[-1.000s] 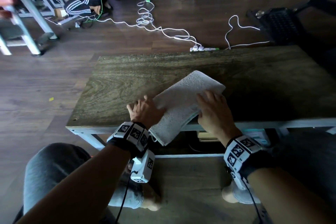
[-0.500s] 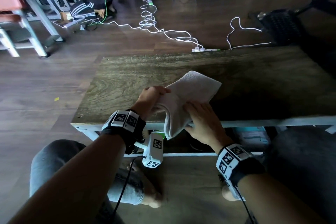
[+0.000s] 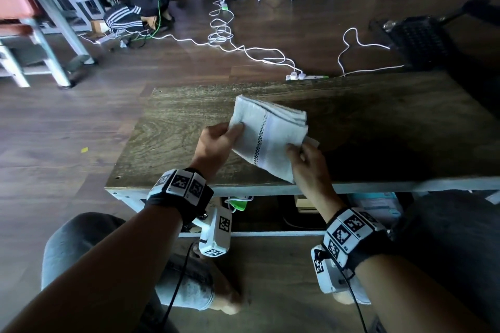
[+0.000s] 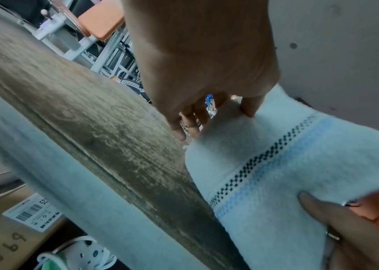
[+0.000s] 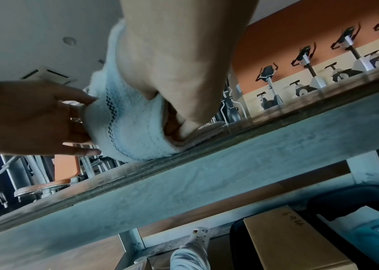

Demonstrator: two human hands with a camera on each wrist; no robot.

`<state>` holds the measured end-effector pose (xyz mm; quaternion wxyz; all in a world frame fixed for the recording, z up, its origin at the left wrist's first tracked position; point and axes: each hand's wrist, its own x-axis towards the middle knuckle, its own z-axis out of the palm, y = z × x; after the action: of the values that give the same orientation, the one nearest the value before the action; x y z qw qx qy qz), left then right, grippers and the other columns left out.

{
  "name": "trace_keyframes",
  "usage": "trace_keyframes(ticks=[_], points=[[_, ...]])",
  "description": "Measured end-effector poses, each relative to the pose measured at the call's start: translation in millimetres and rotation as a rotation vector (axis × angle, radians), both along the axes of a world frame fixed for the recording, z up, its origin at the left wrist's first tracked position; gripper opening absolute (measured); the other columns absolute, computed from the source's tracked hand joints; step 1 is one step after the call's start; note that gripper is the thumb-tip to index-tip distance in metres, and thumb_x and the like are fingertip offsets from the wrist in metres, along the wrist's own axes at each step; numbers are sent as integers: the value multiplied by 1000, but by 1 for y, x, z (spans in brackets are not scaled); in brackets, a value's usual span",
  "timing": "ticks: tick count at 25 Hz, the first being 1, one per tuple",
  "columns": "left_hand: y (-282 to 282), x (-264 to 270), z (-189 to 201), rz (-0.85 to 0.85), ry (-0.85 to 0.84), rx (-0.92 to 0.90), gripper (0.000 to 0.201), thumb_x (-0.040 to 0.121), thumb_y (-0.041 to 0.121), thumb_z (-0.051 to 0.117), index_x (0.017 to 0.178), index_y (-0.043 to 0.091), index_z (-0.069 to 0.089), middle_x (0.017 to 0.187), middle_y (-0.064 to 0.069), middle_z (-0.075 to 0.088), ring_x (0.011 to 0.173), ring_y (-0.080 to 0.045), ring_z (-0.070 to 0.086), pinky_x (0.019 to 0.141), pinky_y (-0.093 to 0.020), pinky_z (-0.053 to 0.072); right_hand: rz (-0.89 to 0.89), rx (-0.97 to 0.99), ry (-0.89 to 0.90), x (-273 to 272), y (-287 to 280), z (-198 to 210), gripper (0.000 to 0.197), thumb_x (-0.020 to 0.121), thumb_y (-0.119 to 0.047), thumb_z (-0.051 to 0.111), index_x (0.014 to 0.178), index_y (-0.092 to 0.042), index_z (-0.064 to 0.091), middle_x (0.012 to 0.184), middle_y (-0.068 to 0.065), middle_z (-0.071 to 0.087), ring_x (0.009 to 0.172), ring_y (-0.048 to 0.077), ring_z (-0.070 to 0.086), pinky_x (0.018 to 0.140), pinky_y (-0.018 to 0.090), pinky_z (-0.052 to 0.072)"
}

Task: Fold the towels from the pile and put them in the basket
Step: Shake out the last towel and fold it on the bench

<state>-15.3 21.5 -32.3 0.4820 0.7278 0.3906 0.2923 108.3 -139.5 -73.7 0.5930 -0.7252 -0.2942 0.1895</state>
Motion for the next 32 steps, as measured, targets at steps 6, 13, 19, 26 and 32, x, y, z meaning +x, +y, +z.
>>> trace_keyframes(ticks=[6,13,19,26,32], points=[[3,21,-21,-51,247,57,30,91,36,60,82,8,57,67,3,57,63,-14,52,51,-22,38,-32,-123,129,6,5,0,21,95,-29,57,113,-18,59,94,-2,65,81,7,63,50,14,42],[5,28,-29,-101,373,71,20,91,33,57,94,14,56,83,-7,61,86,-36,62,64,-28,38,-110,-67,289,-1,11,-1,23,89,-18,58,111,-11,61,90,-2,64,78,9,62,53,17,43],[-3,20,-38,-52,502,94,36,89,41,53,108,12,60,105,-16,67,96,-37,64,83,-41,53,-174,-143,171,13,10,-7,16,92,-26,59,98,-12,57,80,-5,57,66,8,54,51,20,37],[-11,20,-35,-79,285,117,25,85,36,53,106,23,55,91,-6,68,83,-29,63,75,-40,52,-128,-103,195,15,14,-3,9,95,-25,57,96,-18,63,82,-6,63,68,7,56,57,23,41],[-9,24,-43,-41,279,118,22,90,24,59,108,12,59,95,-5,66,86,-23,62,61,-25,41,-250,-28,176,10,14,-4,28,91,-8,61,113,-20,49,99,-10,59,82,-2,59,55,6,44]])
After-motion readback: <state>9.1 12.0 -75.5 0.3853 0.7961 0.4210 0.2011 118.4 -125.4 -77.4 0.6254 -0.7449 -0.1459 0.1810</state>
